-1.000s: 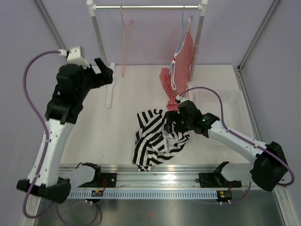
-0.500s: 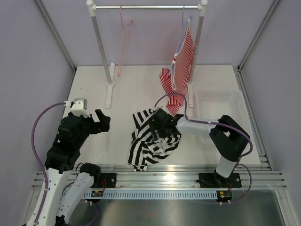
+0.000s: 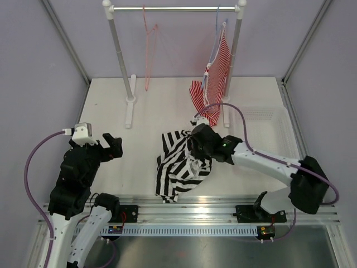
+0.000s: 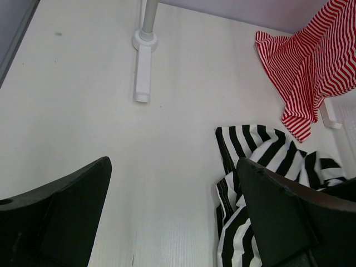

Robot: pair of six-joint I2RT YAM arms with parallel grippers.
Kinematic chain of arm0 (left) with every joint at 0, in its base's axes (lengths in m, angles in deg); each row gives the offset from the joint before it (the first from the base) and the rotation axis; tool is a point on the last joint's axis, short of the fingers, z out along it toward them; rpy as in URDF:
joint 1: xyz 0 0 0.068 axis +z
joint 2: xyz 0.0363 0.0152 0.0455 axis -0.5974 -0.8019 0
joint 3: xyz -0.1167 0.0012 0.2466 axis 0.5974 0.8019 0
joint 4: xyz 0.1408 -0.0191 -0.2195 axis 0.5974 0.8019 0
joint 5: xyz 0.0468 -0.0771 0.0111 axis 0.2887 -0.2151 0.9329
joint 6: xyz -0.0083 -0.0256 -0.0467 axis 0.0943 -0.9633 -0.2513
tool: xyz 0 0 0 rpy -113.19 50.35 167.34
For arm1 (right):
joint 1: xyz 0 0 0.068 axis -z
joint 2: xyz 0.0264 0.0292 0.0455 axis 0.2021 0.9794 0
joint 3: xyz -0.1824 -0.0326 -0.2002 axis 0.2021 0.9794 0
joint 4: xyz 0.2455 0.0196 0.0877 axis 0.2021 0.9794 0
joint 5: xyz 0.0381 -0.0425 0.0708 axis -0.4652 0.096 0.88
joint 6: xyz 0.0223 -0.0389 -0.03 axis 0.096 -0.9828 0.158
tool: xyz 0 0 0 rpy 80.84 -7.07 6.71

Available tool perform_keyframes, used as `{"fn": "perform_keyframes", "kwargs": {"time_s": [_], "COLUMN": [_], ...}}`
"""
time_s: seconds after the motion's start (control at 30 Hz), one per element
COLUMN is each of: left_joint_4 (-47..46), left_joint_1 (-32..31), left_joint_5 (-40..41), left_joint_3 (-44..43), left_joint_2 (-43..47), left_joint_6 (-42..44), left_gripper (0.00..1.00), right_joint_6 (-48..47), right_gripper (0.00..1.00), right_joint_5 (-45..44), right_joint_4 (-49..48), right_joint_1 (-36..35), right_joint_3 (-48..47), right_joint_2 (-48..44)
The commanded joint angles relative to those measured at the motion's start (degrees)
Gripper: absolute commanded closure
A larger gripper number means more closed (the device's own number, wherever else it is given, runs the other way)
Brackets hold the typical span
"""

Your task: Remove the tank top from the hanger

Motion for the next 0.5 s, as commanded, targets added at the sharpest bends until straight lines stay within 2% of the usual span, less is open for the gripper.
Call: {"fn": "perform_keyframes", "kwargs": {"time_s": [0.0, 0.2, 0.3, 0.4, 0.47], "left_joint_4": [-2.52, -2.43, -2.26, -2.34, -2.43], "left_joint_1": [-0.07, 0.02, 0.28, 0.37, 0.46], "left_joint_5": [2.66, 4.15, 4.77, 4.68, 4.86], "left_joint_3": [0.24, 0.15, -0.11, 0.15, 0.15], "left_joint_2": [0.53, 0.7, 0.44, 1.05, 0.88], "left_joint_6": [0.16, -0.01, -0.1, -0.19, -0.19], "left_gripper": [0.01, 0.01, 0.01, 0.01, 0.01], "right_joint_6": [-0.33, -1.29, -2.17, -3.23, -4.19], "right_gripper": [1.0, 1.0, 1.0, 1.0, 1.0], "right_joint_5": [-5.29, -13.46, -18.64, -23.92, -26.31], "right_joint_4": [7.1, 21.96, 29.51, 36.02, 40.59], "right_joint_1": [-0.72, -0.72, -0.72, -0.72, -0.72], "right_joint_3": [-6.45, -15.58, -24.87, -30.69, -38.16], "right_joint_2": [-10.77, -21.23, -24.67, -26.26, -24.96]}}
